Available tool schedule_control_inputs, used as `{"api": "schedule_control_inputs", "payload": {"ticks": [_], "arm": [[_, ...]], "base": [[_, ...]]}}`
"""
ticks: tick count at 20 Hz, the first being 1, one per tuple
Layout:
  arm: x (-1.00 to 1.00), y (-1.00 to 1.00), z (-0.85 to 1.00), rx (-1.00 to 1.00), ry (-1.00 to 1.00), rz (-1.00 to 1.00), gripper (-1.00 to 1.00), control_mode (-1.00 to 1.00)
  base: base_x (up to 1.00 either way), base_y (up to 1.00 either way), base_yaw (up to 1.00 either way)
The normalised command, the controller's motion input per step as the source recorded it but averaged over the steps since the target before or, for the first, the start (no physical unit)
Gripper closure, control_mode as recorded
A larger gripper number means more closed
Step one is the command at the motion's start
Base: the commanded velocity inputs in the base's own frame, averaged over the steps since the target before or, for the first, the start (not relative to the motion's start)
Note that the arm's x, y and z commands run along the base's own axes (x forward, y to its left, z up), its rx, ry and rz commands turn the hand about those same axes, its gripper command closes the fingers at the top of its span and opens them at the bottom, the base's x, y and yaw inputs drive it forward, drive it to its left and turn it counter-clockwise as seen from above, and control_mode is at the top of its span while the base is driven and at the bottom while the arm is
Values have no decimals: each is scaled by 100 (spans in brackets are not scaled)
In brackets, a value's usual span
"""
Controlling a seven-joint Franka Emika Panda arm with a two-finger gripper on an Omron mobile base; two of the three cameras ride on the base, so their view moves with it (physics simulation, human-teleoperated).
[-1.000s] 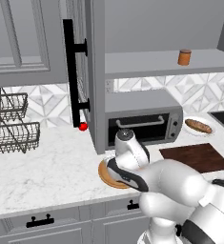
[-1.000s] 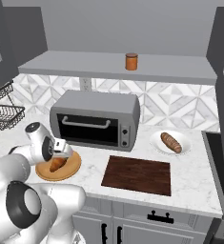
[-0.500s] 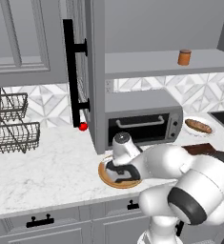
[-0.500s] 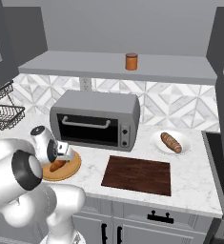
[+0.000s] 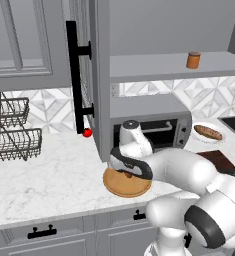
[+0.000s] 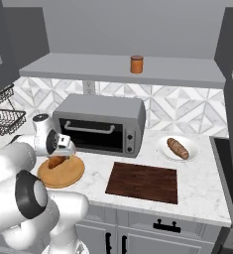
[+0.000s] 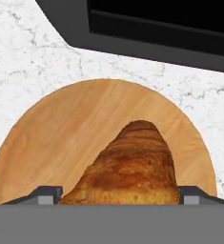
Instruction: From the different types of pastries on the counter, select a croissant and place it on the cutting board. Then retrieve a jar of jam from the cabinet and place it alongside the croissant on the cutting board.
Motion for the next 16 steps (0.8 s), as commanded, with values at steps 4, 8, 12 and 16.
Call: {"api": "schedule_control_inputs", "payload": {"ticks": [4,8,12,16], "arm": [[-4,-1,5,0,-3,0,100,-100],[2,-8,-1,0,0,0,100,-100],[16,-69,-1,-6,0,2,100,-100],[23,-87,0,-14,0,5,100,-100]], "base": [[0,0,0],[0,0,0],[0,0,0],[0,0,0]]}}
